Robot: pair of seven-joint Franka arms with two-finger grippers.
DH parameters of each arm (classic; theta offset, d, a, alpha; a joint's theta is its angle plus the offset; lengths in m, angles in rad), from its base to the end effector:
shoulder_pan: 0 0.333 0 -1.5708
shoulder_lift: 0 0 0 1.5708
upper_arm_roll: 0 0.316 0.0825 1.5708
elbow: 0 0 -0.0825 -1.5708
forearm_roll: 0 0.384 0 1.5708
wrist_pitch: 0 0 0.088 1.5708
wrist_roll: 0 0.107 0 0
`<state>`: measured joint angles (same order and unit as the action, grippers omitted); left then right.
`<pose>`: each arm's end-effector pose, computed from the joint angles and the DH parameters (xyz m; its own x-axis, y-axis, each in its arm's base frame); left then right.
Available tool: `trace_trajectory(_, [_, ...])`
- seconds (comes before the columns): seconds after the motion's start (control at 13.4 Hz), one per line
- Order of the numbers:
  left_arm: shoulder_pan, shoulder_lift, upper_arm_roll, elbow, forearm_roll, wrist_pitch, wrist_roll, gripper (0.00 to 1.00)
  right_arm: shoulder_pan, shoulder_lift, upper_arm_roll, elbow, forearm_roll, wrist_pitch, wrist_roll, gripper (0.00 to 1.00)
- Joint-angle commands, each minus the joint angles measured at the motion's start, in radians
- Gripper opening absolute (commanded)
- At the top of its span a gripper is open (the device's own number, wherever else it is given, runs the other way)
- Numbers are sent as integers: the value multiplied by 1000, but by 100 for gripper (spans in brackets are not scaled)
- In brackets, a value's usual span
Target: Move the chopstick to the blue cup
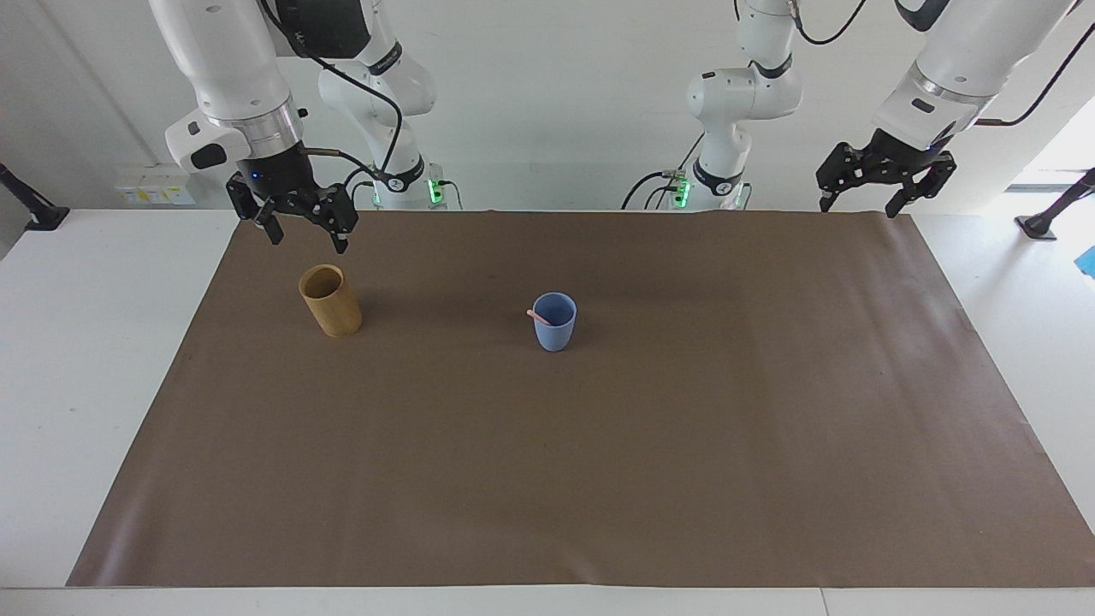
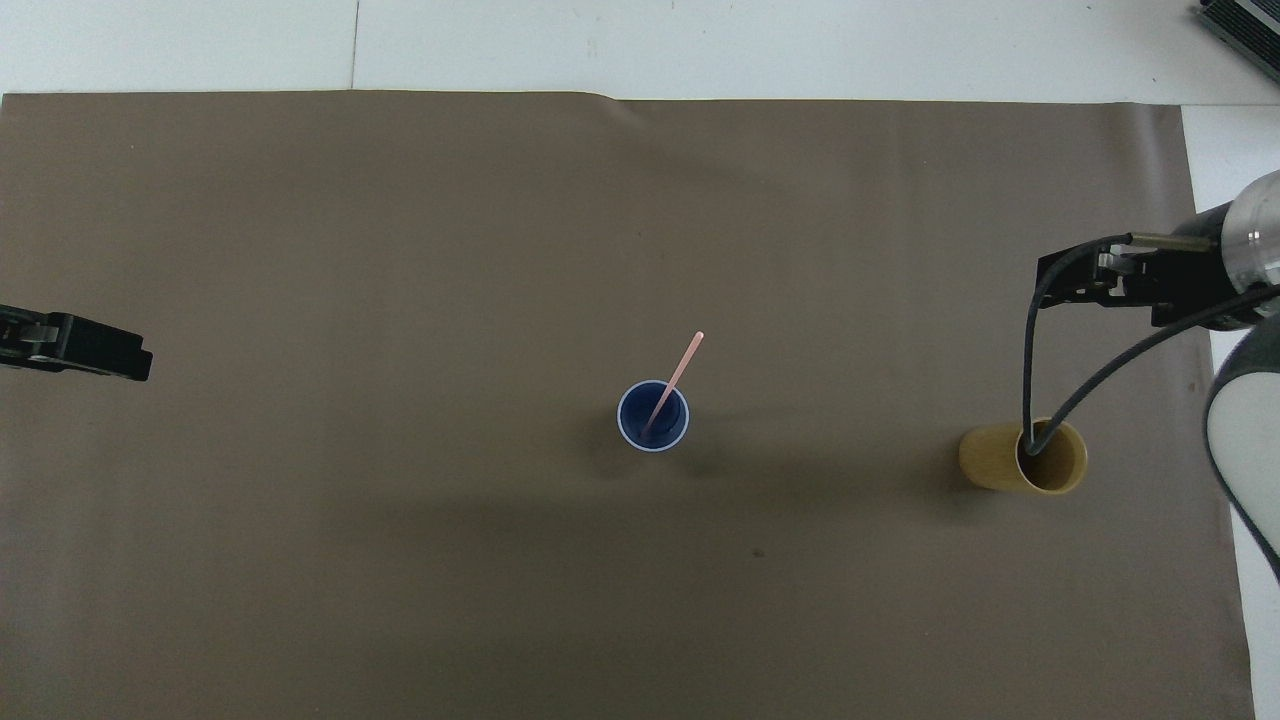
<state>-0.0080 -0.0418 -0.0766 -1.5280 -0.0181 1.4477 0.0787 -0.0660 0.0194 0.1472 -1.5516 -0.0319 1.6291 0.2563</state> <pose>0.5266 -0.0478 0.6565 0.9857 -0.1645 -0.0373 -0.1639 -0.9863 0.0178 0.5651 0.0419 0.6282 0.9829 -0.1726 0.0637 -0.1738 -0.9847 0.0133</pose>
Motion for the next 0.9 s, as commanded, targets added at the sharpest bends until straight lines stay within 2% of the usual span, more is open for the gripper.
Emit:
trace_trajectory(0.0, [17,-23,-6,-20,-13,-6,6,100,-3,10,2,24,13,-14,-28,100])
trace_trajectory(0.82, [17,-23,-6,-20,-13,-6,6,100,-14,4,-6,18,12,5,-61,100])
